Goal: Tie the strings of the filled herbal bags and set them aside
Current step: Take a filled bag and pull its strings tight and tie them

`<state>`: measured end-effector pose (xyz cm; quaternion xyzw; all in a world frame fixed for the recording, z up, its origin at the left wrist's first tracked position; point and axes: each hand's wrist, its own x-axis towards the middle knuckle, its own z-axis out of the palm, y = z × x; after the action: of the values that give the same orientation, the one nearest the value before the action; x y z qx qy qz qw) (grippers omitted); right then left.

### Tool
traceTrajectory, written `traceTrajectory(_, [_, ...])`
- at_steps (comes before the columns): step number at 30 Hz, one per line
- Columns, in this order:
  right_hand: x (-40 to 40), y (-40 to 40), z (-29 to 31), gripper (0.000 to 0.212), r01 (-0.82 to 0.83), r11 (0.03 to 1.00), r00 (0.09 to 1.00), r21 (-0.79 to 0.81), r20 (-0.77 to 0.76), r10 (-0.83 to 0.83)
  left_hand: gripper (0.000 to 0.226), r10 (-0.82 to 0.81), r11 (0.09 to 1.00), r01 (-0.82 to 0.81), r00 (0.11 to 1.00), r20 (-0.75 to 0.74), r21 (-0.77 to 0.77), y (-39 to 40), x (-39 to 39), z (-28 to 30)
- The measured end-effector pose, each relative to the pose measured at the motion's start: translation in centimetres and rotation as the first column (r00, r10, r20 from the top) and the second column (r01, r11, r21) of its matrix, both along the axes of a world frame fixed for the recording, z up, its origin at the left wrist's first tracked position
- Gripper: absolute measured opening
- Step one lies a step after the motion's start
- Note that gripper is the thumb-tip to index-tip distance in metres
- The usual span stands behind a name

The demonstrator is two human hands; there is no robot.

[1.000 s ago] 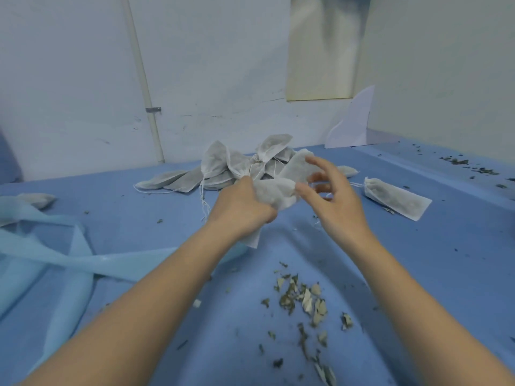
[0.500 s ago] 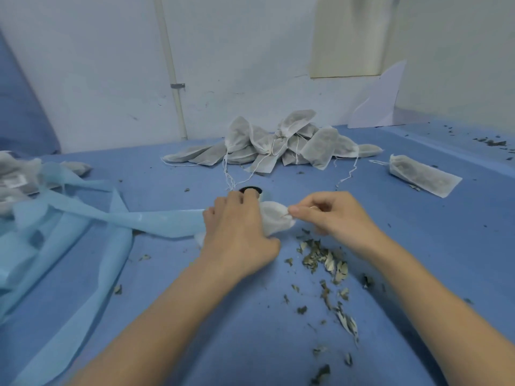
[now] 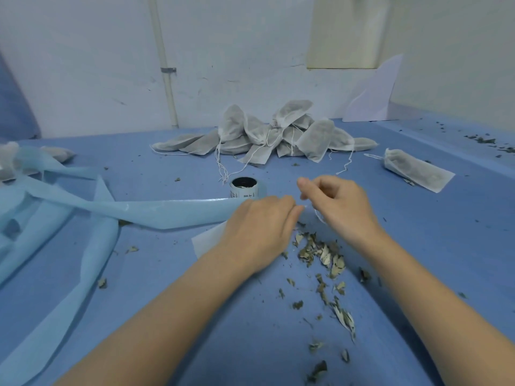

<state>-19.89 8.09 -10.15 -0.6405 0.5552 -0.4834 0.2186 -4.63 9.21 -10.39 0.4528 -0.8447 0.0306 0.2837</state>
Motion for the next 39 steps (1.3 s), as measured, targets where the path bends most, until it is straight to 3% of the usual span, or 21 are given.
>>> traceTrajectory(2, [0.1,0.3,0.2,0.049,0.061,0.998,0.998,0.015,-0.034,-0.060,0.033,-0.005,0.999,0.007,0.999,-0.052,0.035,-0.2,0.3,-0.1])
traceTrajectory(3, [0.3,0.3,0.4,0.053,0.079,0.994,0.996,0.072,0.026,-0.081,0.034,-0.004,0.998,0.012,0.994,-0.112,0.069,-0.3,0.4,-0.2])
traceTrajectory(5, [0.7,0.4,0.6,0.050,0.018,0.966,0.945,0.259,0.310,-0.101,0.033,0.003,0.990,0.038,0.957,-0.289,0.136,-0.3,0.3,-0.3])
traceTrajectory(6, [0.9,0.3,0.8,0.047,-0.090,0.938,0.860,0.334,0.501,-0.096,0.031,0.017,0.984,0.052,0.926,-0.378,0.171,-0.2,0.2,-0.3])
traceTrajectory(8, [1.3,0.3,0.8,0.041,-0.347,0.865,0.584,0.362,0.805,-0.103,0.025,0.072,0.958,0.092,0.841,-0.536,0.273,0.0,-0.1,-0.2])
traceTrajectory(11, [1.9,0.4,0.6,0.019,-0.542,0.810,0.258,0.225,0.961,-0.094,0.016,0.179,0.897,0.189,0.670,-0.720,0.399,0.1,-0.3,-0.2])
traceTrajectory(13, [2.3,0.7,0.5,0.019,-0.562,0.812,0.184,0.155,0.981,-0.060,0.008,0.250,0.873,0.221,0.563,-0.788,0.435,0.2,-0.1,-0.3])
traceTrajectory(15, [2.6,0.8,0.3,0.027,-0.557,0.820,0.196,0.131,0.980,-0.023,0.004,0.272,0.877,0.213,0.518,-0.811,0.431,0.1,0.2,-0.4])
traceTrajectory(17, [2.8,0.9,0.0,0.036,-0.564,0.816,0.254,0.129,0.967,0.022,0.004,0.269,0.892,0.176,0.532,-0.802,0.416,0.1,0.4,-0.6])
traceTrajectory(20, [3.0,0.9,-0.2,0.042,-0.539,0.823,0.462,0.179,0.880,0.111,0.004,0.277,0.913,0.111,0.539,-0.796,0.393,0.2,0.6,-1.0])
traceTrajectory(22, [3.1,1.0,-0.2,0.047,-0.449,0.859,0.684,0.244,0.713,0.155,0.005,0.280,0.918,0.087,0.547,-0.789,0.386,0.2,0.6,-1.0])
traceTrajectory(24, [3.2,1.3,-0.1,0.052,-0.293,0.921,0.894,0.256,0.416,0.169,0.008,0.279,0.917,0.091,0.548,-0.788,0.388,0.1,0.7,-1.1])
traceTrajectory(26, [3.4,1.5,0.0,0.054,-0.153,0.972,0.985,0.180,0.106,0.135,0.012,0.279,0.918,0.076,0.572,-0.771,0.388,0.0,0.9,-1.2])
traceTrajectory(28, [3.7,1.6,0.2,0.054,-0.118,0.985,0.992,0.126,-0.037,0.124,0.016,0.283,0.920,0.059,0.586,-0.759,0.388,0.0,1.2,-1.2])
traceTrajectory(36, [5.2,0.8,-0.3,0.045,-0.141,0.988,0.942,0.060,-0.300,0.152,0.019,0.352,0.911,-0.043,0.599,-0.719,0.411,-0.4,1.6,-1.2])
traceTrajectory(39, [5.8,0.9,-0.5,0.023,-0.116,0.993,0.892,0.017,-0.438,0.112,0.018,0.368,0.906,-0.043,0.573,-0.732,0.421,-0.4,1.7,-1.4])
